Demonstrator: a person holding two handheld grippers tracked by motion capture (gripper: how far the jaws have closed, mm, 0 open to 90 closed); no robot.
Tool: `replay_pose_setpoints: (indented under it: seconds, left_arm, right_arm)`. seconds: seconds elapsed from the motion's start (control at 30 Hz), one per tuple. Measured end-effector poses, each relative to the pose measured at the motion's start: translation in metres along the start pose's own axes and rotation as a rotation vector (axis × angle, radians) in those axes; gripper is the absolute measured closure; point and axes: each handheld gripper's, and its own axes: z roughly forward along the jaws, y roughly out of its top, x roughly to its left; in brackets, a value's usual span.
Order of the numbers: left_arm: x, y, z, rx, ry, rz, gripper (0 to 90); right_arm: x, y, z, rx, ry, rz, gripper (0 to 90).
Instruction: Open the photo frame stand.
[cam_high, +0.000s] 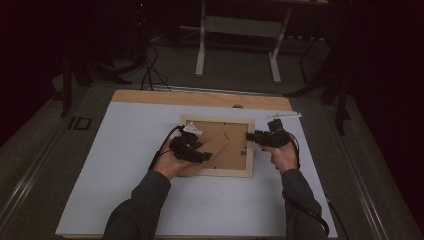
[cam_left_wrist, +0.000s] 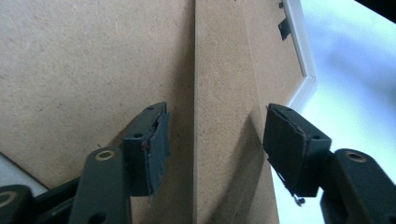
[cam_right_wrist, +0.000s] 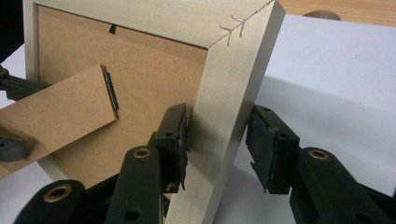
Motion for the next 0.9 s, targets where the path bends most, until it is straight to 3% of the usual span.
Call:
replay_pose_setpoints:
  seconds: [0.1,0.2,0.5,0.9]
  left_arm:
    - [0.0,0.0,0.002,0.023,-0.028,-0.006,41.8]
    - [0.0,0.0,0.003,0.027,-0.03,-0.003,43.5]
    - [-0.006,0.002,0.005,0.065,-0.009,0.033,53.4]
    - [-0.012,0.007,0.003,0.055,0.021,0.058,61.6]
  right_arm:
    - [0.001,0.001,-0.001,-0.001,-0.003,-0.009,58.2]
    - [0.002,0.001,-0.002,0.0,-0.006,-0.013,58.2]
    - [0.005,0.0,-0.004,-0.01,-0.017,-0.031,58.3]
    - [0.011,0.002,-0.015,-0.048,-0.049,-0.057,59.9]
